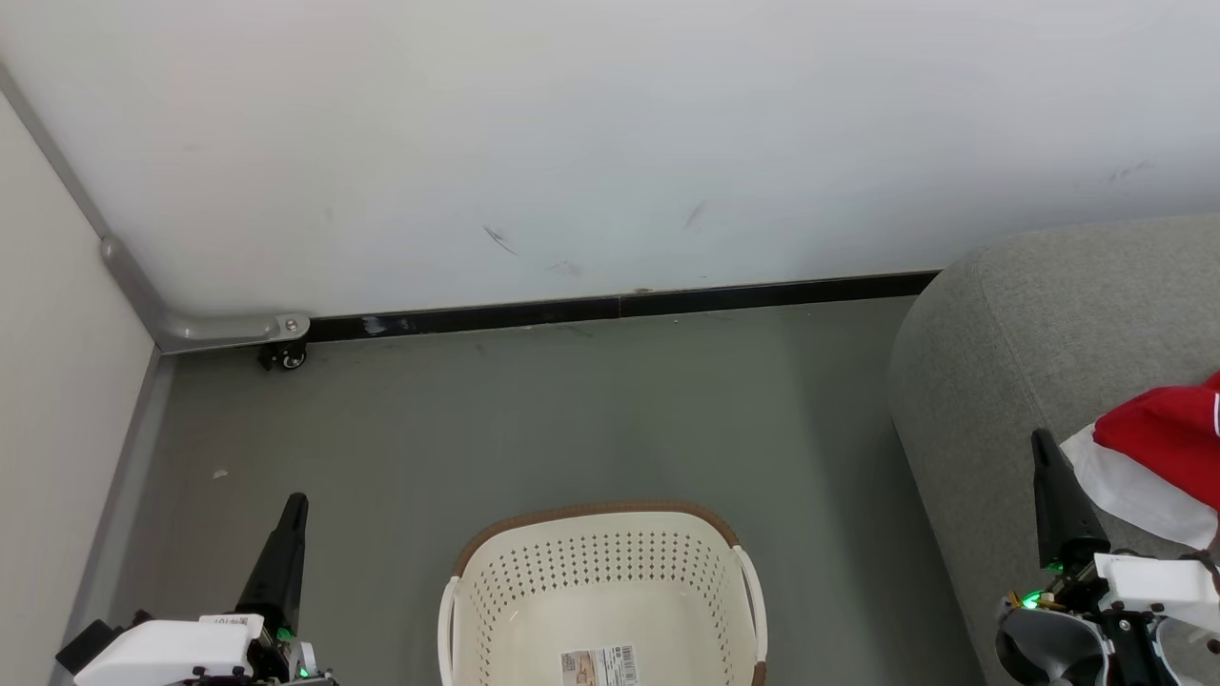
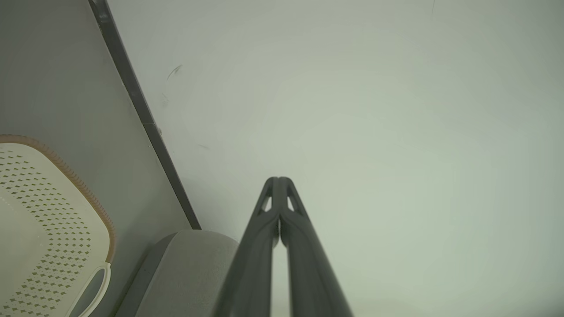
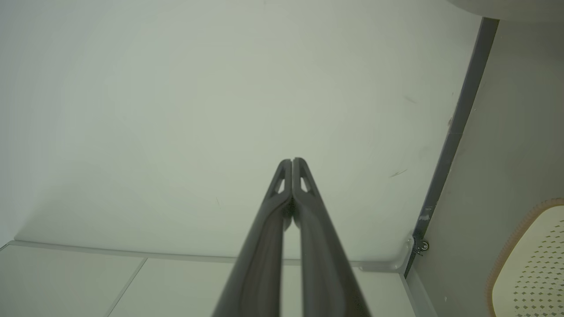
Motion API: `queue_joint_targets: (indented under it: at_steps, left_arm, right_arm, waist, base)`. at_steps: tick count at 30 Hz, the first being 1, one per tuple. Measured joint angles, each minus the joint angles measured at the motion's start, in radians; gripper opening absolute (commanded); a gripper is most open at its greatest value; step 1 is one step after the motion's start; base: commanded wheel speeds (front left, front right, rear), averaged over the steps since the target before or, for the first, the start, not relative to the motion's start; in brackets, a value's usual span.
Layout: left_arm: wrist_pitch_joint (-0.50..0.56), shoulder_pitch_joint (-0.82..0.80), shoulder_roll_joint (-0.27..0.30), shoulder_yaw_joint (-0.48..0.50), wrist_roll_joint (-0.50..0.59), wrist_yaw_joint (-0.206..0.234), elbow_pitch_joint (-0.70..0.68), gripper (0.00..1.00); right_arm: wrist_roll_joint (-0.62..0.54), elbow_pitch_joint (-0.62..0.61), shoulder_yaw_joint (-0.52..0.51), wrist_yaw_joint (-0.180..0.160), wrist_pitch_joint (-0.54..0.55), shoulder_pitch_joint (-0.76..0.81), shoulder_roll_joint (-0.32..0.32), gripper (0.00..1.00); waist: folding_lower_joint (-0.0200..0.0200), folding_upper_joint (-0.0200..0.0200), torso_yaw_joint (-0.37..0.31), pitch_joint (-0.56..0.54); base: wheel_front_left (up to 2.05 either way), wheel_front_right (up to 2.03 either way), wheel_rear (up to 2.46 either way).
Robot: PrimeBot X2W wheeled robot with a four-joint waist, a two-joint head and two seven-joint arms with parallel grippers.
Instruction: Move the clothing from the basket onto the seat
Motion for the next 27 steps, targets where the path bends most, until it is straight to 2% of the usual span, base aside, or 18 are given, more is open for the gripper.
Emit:
queue_joint_targets:
  at_steps: [27]
  left_arm:
    - [0.001, -0.003, -0.001, 0.002, 0.000, -0.007, 0.004, 0.00]
  right_arm:
    - [0.000, 0.000, 0.000, 0.000, 0.000, 0.000, 0.000, 0.00]
  waist:
    - [-0.0001, 0.0000, 0.000, 0.000]
  base:
    - [0.00, 0.00, 0.00]
